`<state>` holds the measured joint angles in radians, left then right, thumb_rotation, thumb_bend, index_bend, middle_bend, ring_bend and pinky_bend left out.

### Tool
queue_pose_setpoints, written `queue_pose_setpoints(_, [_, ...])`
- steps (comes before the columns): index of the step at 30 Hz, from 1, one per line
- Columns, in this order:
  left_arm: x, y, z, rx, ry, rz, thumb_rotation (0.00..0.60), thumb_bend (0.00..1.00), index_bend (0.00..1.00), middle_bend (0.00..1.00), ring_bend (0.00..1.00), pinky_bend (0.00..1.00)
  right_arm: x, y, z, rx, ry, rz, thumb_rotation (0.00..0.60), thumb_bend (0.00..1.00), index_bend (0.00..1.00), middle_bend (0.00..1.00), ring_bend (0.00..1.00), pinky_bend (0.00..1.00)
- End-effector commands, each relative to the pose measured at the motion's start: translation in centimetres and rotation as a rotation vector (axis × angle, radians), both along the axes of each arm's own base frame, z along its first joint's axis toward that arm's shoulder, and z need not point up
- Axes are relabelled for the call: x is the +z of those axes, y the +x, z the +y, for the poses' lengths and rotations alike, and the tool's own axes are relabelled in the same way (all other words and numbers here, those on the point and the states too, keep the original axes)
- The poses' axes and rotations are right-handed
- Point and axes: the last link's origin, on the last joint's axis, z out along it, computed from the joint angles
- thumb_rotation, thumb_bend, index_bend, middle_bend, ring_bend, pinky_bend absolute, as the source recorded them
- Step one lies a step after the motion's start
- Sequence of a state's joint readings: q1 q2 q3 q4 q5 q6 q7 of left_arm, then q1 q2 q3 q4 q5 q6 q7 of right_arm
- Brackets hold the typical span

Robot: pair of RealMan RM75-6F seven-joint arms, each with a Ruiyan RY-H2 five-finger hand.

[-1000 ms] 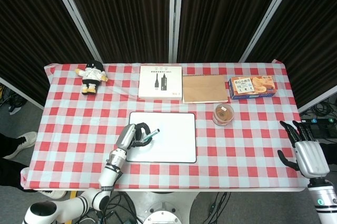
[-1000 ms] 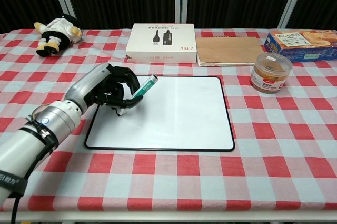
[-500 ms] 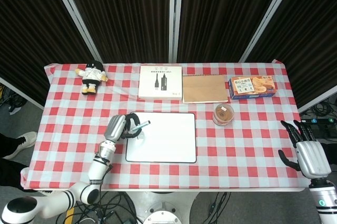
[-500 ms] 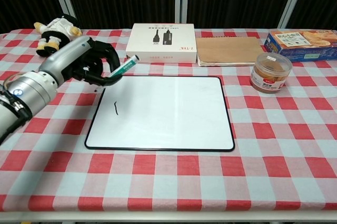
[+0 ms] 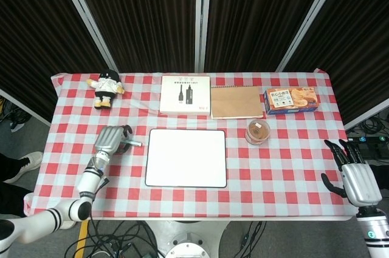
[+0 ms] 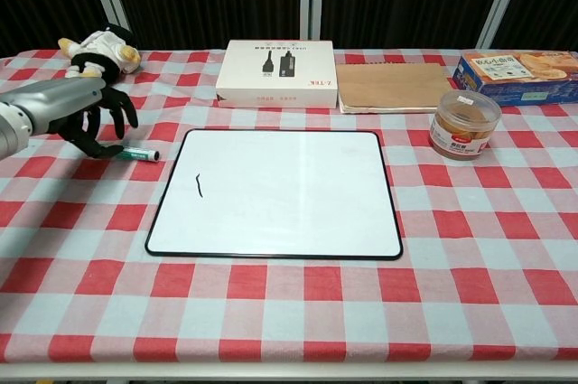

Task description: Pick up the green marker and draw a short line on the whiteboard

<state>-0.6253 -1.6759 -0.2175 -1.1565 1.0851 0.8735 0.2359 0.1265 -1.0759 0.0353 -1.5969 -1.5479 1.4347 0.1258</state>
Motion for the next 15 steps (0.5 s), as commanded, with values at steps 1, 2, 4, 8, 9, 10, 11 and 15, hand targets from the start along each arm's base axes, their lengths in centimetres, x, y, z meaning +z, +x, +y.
queue_pose_setpoints(1, [2.0, 0.6, -0.1, -0.026, 0.044, 0.02, 0.6, 0.31, 0.14, 0.21, 0.35, 0.58, 0.1, 0.0, 0.0, 0.001, -0.002, 0.001, 0.6, 0.27, 0.06, 0.15, 0.0, 0.0])
queue_pose_setpoints(2, [3.0, 0.7, -0.2, -0.035, 0.076, 0.012, 0.6, 0.31, 0.14, 0.19, 0.33, 0.57, 0.1, 0.1, 0.0, 0.001, -0.003, 0.001, 0.6, 0.28, 0.06, 0.15, 0.0, 0.0])
queue_pose_setpoints(4, [5.3, 0.8, -0.5, -0.054, 0.152, -0.007, 0.6, 0.3, 0.13, 0.18, 0.33, 0.55, 0.3, 0.0, 0.1, 0.002, -0.007, 0.004, 0.6, 0.28, 0.06, 0.15, 0.0, 0.0])
queue_pose_setpoints(8, [11.5, -1.7, -2.5, -0.063, 0.334, 0.001, 0.6, 0.3, 0.14, 0.18, 0.32, 0.46, 0.9, -0.3, 0.3, -0.012, -0.021, 0.011, 0.6, 0.28, 0.06, 0.15, 0.0, 0.0])
queue_pose_setpoints(9, [12.8, -2.6, -3.1, -0.058, 0.362, 0.016, 0.6, 0.29, 0.14, 0.18, 0.32, 0.43, 1.0, -0.4, 0.4, -0.015, -0.024, 0.012, 0.6, 0.28, 0.06, 0.15, 0.0, 0.0])
queue_pose_setpoints(10, [14.0, -3.6, -3.9, -0.049, 0.389, 0.035, 0.6, 0.28, 0.14, 0.18, 0.32, 0.39, 1.1, -0.4, 0.4, -0.017, -0.028, 0.011, 0.6, 0.28, 0.06, 0.15, 0.0, 0.0])
queue_pose_setpoints(11, [15.2, -4.8, -5.0, -0.036, 0.411, 0.059, 0.6, 0.26, 0.15, 0.18, 0.32, 0.36, 1.1, -0.5, 0.5, -0.019, -0.032, 0.01, 0.6, 0.28, 0.06, 0.15, 0.0, 0.0])
queue_pose_setpoints(15, [18.0, -7.8, -9.4, 0.023, 0.462, 0.099, 0.6, 0.19, 0.17, 0.18, 0.28, 0.27, 0.8, -0.6, 0.7, -0.019, -0.029, 0.002, 0.6, 0.28, 0.06, 0.15, 0.0, 0.0])
